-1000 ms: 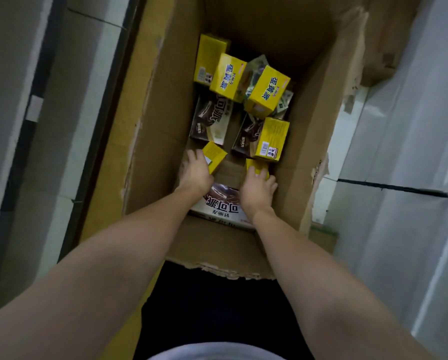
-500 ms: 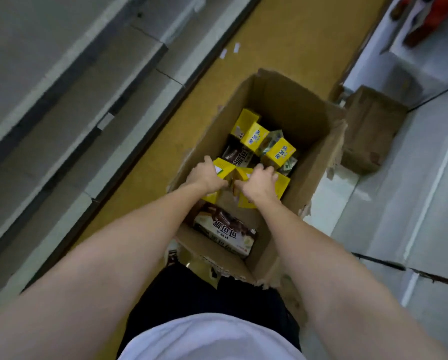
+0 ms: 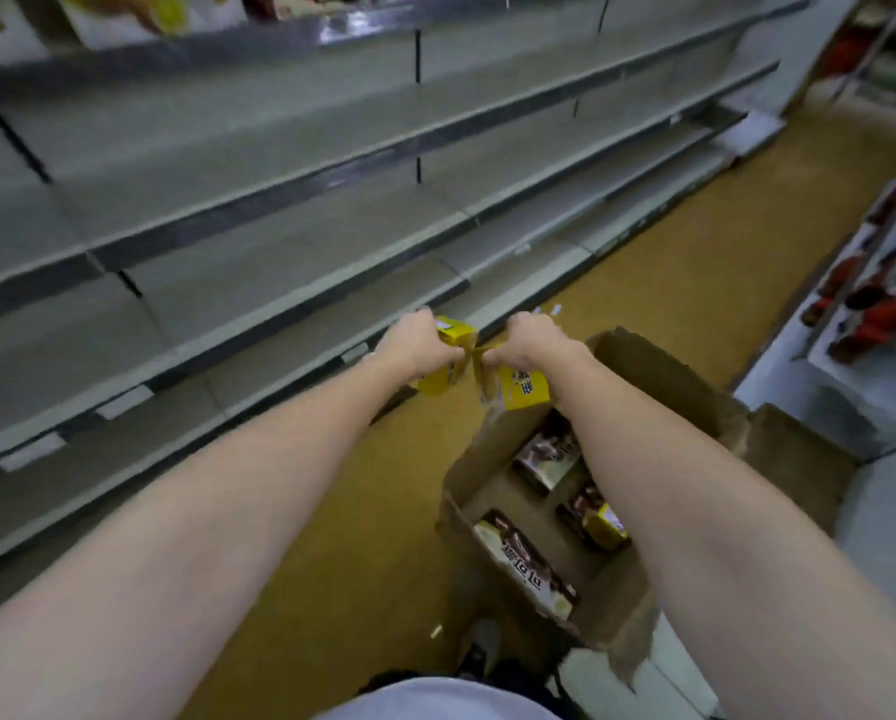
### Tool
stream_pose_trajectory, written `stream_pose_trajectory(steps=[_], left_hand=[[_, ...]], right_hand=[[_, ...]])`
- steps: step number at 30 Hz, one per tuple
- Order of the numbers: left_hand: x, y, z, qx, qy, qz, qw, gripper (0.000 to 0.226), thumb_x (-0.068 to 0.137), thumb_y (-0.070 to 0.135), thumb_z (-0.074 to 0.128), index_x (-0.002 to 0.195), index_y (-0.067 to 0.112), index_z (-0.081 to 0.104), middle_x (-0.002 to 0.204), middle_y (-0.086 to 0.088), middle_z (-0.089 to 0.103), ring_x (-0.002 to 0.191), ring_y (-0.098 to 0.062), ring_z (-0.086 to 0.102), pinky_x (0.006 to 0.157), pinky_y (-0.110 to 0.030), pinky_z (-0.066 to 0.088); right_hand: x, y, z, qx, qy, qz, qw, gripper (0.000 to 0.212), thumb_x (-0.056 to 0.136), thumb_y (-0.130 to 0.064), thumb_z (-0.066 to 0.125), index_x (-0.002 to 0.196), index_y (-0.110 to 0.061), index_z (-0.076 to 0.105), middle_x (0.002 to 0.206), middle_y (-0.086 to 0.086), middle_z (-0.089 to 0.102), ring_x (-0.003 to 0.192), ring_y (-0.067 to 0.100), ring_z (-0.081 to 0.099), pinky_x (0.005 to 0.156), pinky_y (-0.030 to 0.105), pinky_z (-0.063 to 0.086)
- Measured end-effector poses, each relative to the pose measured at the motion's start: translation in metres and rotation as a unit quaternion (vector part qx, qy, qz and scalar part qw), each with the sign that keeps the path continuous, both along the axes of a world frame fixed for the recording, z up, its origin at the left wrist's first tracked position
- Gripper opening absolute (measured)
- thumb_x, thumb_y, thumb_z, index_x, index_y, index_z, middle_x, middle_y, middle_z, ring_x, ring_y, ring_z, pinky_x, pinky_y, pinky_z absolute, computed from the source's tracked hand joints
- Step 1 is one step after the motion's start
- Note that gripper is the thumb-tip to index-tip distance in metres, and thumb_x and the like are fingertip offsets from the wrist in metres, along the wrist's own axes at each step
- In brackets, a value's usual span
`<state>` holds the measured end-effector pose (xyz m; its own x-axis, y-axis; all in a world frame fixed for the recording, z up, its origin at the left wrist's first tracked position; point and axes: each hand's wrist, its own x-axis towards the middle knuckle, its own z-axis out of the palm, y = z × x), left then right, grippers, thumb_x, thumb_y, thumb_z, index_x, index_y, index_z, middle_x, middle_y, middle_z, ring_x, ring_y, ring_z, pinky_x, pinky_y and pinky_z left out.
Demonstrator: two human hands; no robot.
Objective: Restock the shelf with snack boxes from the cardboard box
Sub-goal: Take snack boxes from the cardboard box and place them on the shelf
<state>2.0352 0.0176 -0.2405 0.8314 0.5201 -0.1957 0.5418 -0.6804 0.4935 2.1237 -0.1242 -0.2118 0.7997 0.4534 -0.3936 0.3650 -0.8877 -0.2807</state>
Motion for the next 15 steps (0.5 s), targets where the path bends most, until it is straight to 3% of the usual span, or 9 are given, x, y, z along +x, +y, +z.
stream_pose_trajectory(steps=[3, 8, 11, 15], left_hand=[[-0.061, 0.04, 0.029, 0.029, -0.015, 0.019, 0.999, 0.064, 0.072, 0.048, 0.075, 0.116, 0.007, 0.055, 0.118, -0.016, 0.056, 0.109, -0.034, 0.057, 0.081, -0.036, 0.046], [-0.168, 0.109, 0.061, 0.053, -0.016, 0.065, 0.996, 0.056, 0.073, 0.042, 0.078, 0.111, 0.006, 0.058, 0.116, -0.018, 0.063, 0.107, -0.034, 0.06, 0.078, -0.036, 0.049], [-0.24, 0.145, 0.078, 0.071, -0.026, 0.131, 0.988, 0.063, 0.072, 0.042, 0.08, 0.117, 0.006, 0.054, 0.121, -0.02, 0.061, 0.111, -0.037, 0.059, 0.082, -0.037, 0.049], [-0.333, 0.186, 0.1, 0.066, -0.065, 0.234, 0.968, 0.091, 0.073, 0.037, 0.082, 0.141, 0.0, 0.034, 0.132, -0.023, 0.055, 0.121, -0.038, 0.055, 0.09, -0.039, 0.048]], right_hand=[[-0.054, 0.044, 0.025, 0.023, -0.016, 0.04, 0.999, 0.05, 0.072, -0.054, 0.07, 0.095, -0.011, 0.058, 0.1, 0.009, 0.064, 0.082, 0.026, 0.059, 0.067, 0.033, 0.046], [-0.145, 0.113, 0.049, 0.046, -0.032, 0.088, 0.995, 0.065, 0.066, -0.054, 0.072, 0.114, -0.013, 0.057, 0.11, 0.008, 0.06, 0.091, 0.028, 0.056, 0.078, 0.039, 0.054], [-0.205, 0.161, 0.058, 0.087, -0.046, 0.122, 0.988, 0.068, 0.07, -0.049, 0.078, 0.118, -0.01, 0.047, 0.11, 0.009, 0.054, 0.095, 0.029, 0.055, 0.067, 0.035, 0.048], [-0.288, 0.223, 0.07, 0.156, -0.057, 0.173, 0.971, 0.099, 0.067, -0.046, 0.084, 0.14, -0.001, 0.035, 0.132, 0.023, 0.054, 0.122, 0.038, 0.054, 0.094, 0.039, 0.05]])
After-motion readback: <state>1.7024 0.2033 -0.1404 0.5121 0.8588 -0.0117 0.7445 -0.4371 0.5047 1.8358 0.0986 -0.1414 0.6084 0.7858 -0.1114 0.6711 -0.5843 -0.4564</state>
